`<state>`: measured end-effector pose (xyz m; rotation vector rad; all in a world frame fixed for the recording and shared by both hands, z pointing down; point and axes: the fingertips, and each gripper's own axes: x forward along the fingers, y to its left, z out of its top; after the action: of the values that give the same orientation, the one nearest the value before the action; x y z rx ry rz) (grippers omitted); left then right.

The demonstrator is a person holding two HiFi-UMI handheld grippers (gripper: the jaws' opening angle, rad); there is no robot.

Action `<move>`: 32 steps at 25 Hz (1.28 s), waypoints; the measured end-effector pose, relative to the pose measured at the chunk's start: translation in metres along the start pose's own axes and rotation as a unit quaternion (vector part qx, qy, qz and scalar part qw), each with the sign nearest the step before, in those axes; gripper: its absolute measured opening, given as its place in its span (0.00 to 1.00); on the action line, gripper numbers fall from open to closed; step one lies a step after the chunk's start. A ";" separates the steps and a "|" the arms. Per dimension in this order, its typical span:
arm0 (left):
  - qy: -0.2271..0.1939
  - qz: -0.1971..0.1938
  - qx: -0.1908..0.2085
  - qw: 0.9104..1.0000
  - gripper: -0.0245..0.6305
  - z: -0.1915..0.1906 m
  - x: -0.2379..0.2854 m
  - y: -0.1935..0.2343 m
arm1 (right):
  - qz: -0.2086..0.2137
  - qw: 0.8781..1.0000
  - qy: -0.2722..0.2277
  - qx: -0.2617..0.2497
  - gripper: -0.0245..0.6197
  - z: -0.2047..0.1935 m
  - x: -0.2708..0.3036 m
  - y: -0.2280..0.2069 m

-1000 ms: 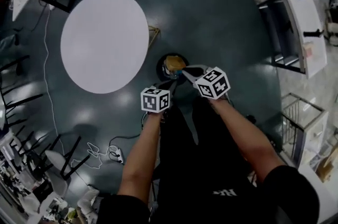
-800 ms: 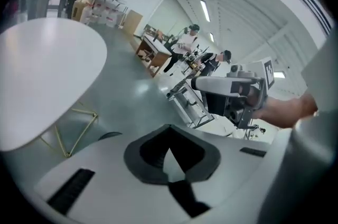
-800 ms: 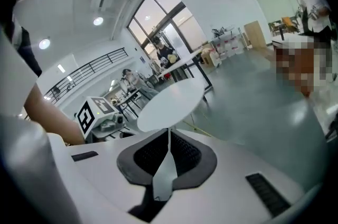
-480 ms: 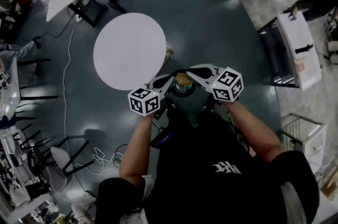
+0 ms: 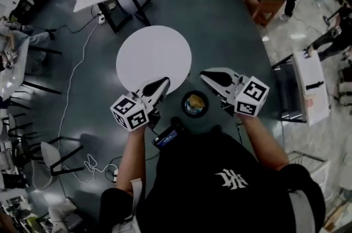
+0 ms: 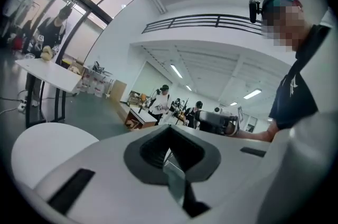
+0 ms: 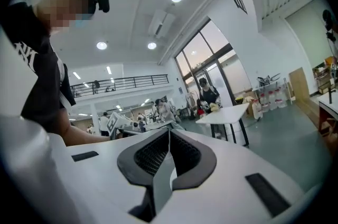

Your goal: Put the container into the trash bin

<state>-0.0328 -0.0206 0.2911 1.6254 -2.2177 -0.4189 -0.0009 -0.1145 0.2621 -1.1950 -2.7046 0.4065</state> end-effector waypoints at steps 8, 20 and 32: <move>-0.069 0.019 0.049 0.996 0.04 0.057 -0.093 0.000 | 0.059 0.997 -0.049 -0.034 0.10 0.042 0.053 0.049; -0.083 0.069 0.027 0.994 0.04 0.051 -0.184 0.050 | 0.144 0.989 -0.003 -0.025 0.09 0.009 0.167 0.097; -0.060 0.122 0.024 0.990 0.04 0.028 -0.190 0.059 | 0.207 0.977 0.052 -0.019 0.09 -0.027 0.193 0.121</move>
<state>-0.0436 0.1788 0.2712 1.3596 -2.4962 -0.4066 -0.0390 0.1117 0.2568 -1.7415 -2.3767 0.3303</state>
